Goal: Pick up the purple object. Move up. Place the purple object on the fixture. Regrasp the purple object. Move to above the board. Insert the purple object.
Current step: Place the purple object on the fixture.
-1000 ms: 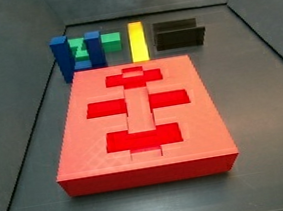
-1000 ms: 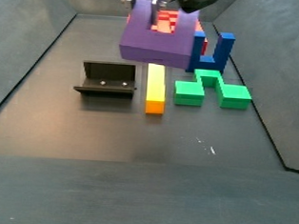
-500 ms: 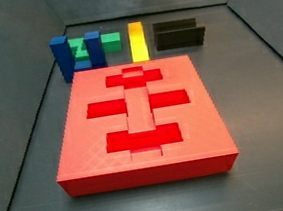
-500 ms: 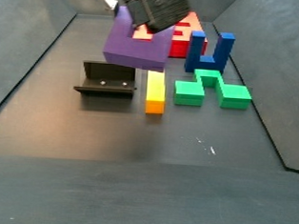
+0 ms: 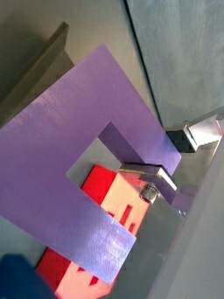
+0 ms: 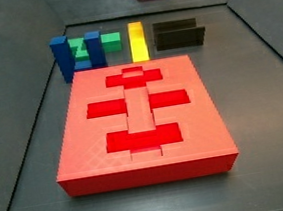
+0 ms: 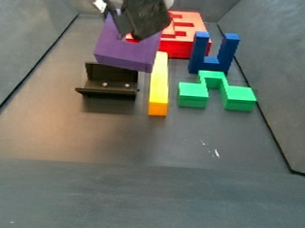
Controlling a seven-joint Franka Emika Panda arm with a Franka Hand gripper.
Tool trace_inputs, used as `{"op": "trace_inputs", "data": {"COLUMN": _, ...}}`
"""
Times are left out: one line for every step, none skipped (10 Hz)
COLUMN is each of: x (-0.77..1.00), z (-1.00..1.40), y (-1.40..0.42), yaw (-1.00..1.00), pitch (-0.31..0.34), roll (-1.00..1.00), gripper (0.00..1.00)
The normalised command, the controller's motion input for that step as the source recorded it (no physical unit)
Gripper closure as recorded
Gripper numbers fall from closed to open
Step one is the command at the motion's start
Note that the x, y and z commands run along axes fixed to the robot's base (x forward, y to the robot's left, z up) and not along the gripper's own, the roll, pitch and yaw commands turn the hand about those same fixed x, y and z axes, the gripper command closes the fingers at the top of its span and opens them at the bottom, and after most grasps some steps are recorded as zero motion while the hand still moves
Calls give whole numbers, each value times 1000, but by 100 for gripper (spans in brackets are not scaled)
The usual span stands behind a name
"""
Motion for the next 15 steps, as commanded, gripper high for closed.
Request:
{"op": "trace_inputs", "data": {"x": 637, "z": -106, "y": -74, "yaw": 126, "pitch": 0, "roll": -837, "gripper": 100}}
{"op": "trace_inputs", "data": {"x": 563, "z": -171, "y": -83, "yaw": 243, "pitch": 0, "roll": -777, "gripper": 100}}
{"op": "trace_inputs", "data": {"x": 546, "z": -334, "y": -131, "yaw": 411, "pitch": 26, "roll": -577, "gripper": 100}}
{"op": "trace_inputs", "data": {"x": 603, "z": -417, "y": -151, "yaw": 449, "pitch": 126, "roll": -431, "gripper": 100}}
{"op": "trace_inputs", "data": {"x": 543, "z": -446, "y": -169, "yaw": 546, "pitch": 169, "roll": -351, "gripper": 100}}
{"op": "trace_inputs", "data": {"x": 671, "z": -351, "y": -103, "yaw": 489, "pitch": 237, "roll": -97, "gripper": 100}}
{"op": "trace_inputs", "data": {"x": 731, "z": -371, "y": 0, "yaw": 391, "pitch": 231, "roll": -103, "gripper": 100}}
{"op": "trace_inputs", "data": {"x": 657, "z": -234, "y": 0, "yaw": 271, "pitch": 223, "roll": -49, "gripper": 100}}
{"op": "trace_inputs", "data": {"x": 309, "z": -217, "y": 0, "yaw": 0, "pitch": 0, "roll": -49, "gripper": 100}}
{"op": "trace_inputs", "data": {"x": 343, "z": -406, "y": 0, "yaw": 0, "pitch": -31, "roll": -131, "gripper": 100}}
{"op": "trace_inputs", "data": {"x": 306, "z": -243, "y": 0, "yaw": 0, "pitch": -37, "roll": -157, "gripper": 100}}
{"op": "trace_inputs", "data": {"x": 180, "z": -180, "y": 0, "yaw": 0, "pitch": 0, "roll": -31, "gripper": 100}}
{"op": "trace_inputs", "data": {"x": 9, "z": -151, "y": 3, "yaw": 0, "pitch": 0, "roll": -37, "gripper": 100}}
{"op": "trace_inputs", "data": {"x": 31, "z": -194, "y": 26, "yaw": 0, "pitch": 0, "roll": -43, "gripper": 100}}
{"op": "trace_inputs", "data": {"x": 0, "z": -211, "y": 54, "yaw": 0, "pitch": 0, "roll": 0, "gripper": 100}}
